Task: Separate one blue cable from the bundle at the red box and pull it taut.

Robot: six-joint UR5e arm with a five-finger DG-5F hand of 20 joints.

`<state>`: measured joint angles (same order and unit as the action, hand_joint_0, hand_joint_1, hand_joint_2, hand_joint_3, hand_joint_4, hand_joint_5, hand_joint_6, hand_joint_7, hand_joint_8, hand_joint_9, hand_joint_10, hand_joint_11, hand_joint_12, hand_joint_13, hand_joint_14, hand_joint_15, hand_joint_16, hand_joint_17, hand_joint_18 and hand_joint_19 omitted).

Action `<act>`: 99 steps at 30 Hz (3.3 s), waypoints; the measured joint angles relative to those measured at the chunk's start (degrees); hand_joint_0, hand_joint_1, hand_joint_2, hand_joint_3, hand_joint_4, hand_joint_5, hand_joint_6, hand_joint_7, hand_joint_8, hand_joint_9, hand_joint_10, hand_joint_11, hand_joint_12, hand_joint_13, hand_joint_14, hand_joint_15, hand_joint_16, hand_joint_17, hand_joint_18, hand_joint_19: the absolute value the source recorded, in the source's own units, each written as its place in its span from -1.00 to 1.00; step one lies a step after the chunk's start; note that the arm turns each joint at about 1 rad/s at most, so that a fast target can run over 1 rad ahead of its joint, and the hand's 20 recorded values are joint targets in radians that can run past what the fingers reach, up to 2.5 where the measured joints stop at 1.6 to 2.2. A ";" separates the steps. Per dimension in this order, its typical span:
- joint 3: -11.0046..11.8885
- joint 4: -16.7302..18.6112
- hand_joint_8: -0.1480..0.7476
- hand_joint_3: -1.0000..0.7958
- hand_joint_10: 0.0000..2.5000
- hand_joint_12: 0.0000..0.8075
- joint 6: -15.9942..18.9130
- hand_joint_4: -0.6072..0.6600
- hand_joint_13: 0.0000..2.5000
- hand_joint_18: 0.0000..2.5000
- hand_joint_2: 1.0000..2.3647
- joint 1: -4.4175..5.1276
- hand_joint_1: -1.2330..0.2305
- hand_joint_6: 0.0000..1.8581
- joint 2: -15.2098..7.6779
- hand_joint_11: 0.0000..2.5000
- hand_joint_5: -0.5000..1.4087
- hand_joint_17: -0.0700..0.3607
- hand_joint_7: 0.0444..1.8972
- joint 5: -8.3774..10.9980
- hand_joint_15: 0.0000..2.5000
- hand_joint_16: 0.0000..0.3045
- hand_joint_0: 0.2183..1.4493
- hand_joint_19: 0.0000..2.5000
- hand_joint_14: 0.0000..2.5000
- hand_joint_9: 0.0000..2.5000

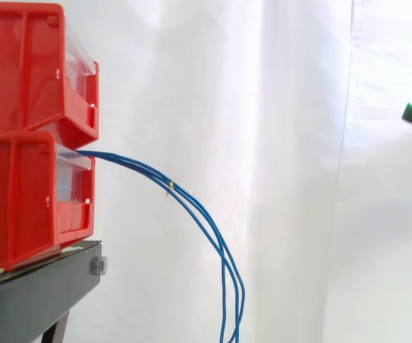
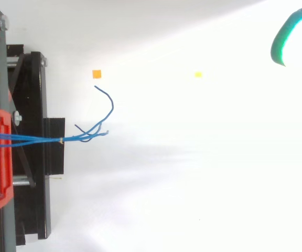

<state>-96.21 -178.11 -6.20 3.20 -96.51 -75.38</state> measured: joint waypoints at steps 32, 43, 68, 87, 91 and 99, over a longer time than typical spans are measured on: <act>21.30 6.17 -0.09 -0.44 -0.99 -0.26 -11.36 0.10 -0.51 -0.68 -1.00 2.27 -0.23 -0.46 -23.97 -0.55 -0.69 -0.34 -0.18 6.28 -0.67 -0.79 -0.54 -0.65 -0.99 -0.47; 21.56 7.86 -0.07 -0.44 -0.99 -0.26 -14.12 0.11 -0.50 -0.68 -1.00 2.35 -0.21 -0.46 -27.14 -0.55 -0.69 -0.35 -0.17 6.64 -0.67 -0.79 -0.54 -0.65 -0.99 -0.46; 24.27 13.46 -0.05 -0.44 -0.99 -0.25 -10.01 0.12 -0.46 -0.65 -1.00 2.91 -0.20 -0.46 -32.49 -0.55 -0.67 -0.34 -0.17 1.46 -0.65 -0.79 -0.54 -0.63 -0.99 -0.43; 24.30 16.42 -0.03 -0.44 -0.98 -0.26 -6.78 0.15 -0.36 -0.59 -1.00 3.92 -0.22 -0.46 -32.52 -0.51 -0.64 -0.36 -0.09 -0.61 -0.62 -0.80 -0.49 -0.60 -0.99 -0.35; 24.31 17.23 -0.03 -0.44 -0.98 -0.26 -6.73 0.16 -0.34 -0.58 -1.00 4.28 -0.22 -0.46 -32.55 -0.49 -0.63 -0.36 -0.07 -0.66 -0.61 -0.80 -0.47 -0.59 -0.99 -0.33; 24.31 17.78 -0.03 -0.43 -0.98 -0.27 -6.60 0.15 -0.31 -0.57 -1.00 4.73 -0.26 -0.46 -32.59 -0.45 -0.61 -0.37 0.01 -1.14 -0.59 -0.81 -0.44 -0.58 -0.99 -0.28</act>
<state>-71.89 -160.33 -12.80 7.93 -129.10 -76.52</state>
